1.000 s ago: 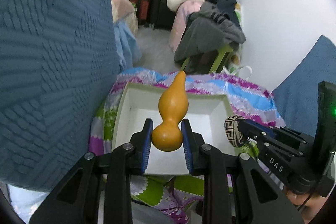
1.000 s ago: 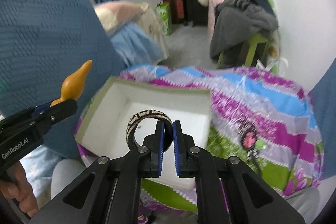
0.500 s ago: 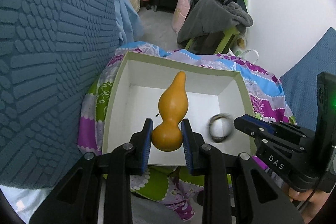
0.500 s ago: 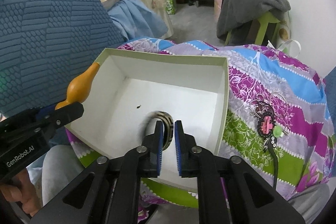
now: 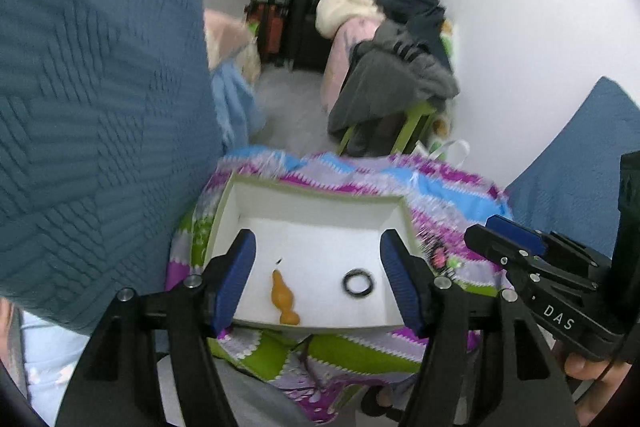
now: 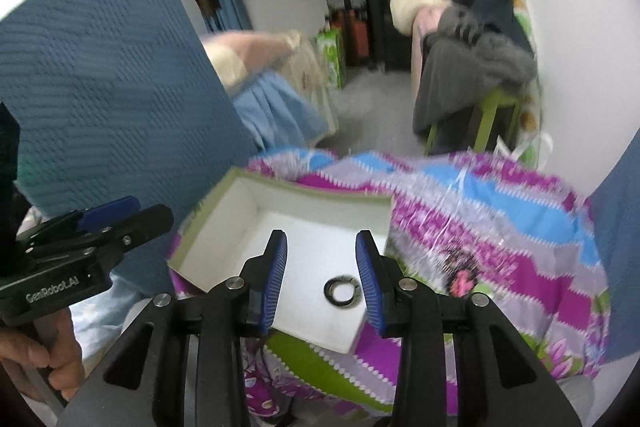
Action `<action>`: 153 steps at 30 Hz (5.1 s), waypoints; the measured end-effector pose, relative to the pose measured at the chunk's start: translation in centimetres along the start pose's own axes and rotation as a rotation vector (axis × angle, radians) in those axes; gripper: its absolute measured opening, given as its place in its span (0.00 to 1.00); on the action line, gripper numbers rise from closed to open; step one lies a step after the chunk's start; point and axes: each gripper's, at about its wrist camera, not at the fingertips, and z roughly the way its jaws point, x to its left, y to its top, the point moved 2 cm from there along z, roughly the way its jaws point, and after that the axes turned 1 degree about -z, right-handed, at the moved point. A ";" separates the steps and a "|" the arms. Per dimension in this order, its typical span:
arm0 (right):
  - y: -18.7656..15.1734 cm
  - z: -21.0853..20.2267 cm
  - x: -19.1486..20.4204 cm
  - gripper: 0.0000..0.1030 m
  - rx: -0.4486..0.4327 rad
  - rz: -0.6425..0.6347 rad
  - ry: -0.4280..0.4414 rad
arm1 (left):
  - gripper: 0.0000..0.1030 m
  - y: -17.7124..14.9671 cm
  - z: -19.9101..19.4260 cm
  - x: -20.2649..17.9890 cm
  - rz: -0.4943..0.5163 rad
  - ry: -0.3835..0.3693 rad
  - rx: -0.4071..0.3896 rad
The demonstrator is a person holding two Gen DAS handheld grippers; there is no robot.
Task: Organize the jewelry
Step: 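Carry gourd and ring over the green box and open both grippers, then move the left gripper back to the pendant pile and close on a charm, then lift the rhinestone charm with the left gripper while the right grasps the green hat charm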
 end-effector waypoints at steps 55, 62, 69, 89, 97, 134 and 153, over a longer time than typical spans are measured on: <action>-15.5 -9.1 -15.0 0.34 -0.130 0.153 -0.187 | 0.63 -9.7 2.6 -14.6 0.031 -0.180 0.041; -16.2 -5.6 -18.3 0.34 -0.090 0.249 -0.133 | 0.60 -10.4 6.7 -16.1 0.038 -0.216 0.121; -14.0 -1.5 -21.6 0.34 -0.079 0.238 -0.075 | 0.55 -11.5 11.1 -18.0 0.026 -0.251 0.207; -12.5 6.5 -25.3 0.31 0.024 0.243 0.058 | 0.36 -13.7 23.6 -20.9 0.038 -0.130 0.303; -12.2 7.6 -25.3 0.31 0.038 0.240 0.083 | 0.20 -13.9 24.6 -21.3 0.057 -0.129 0.304; -13.1 12.8 -21.9 0.07 0.196 0.024 0.008 | 0.34 -15.6 19.7 -17.0 0.025 -0.190 0.351; -15.8 8.7 -22.7 0.07 0.207 0.106 -0.041 | 0.13 -15.2 22.3 -18.5 0.083 -0.098 0.267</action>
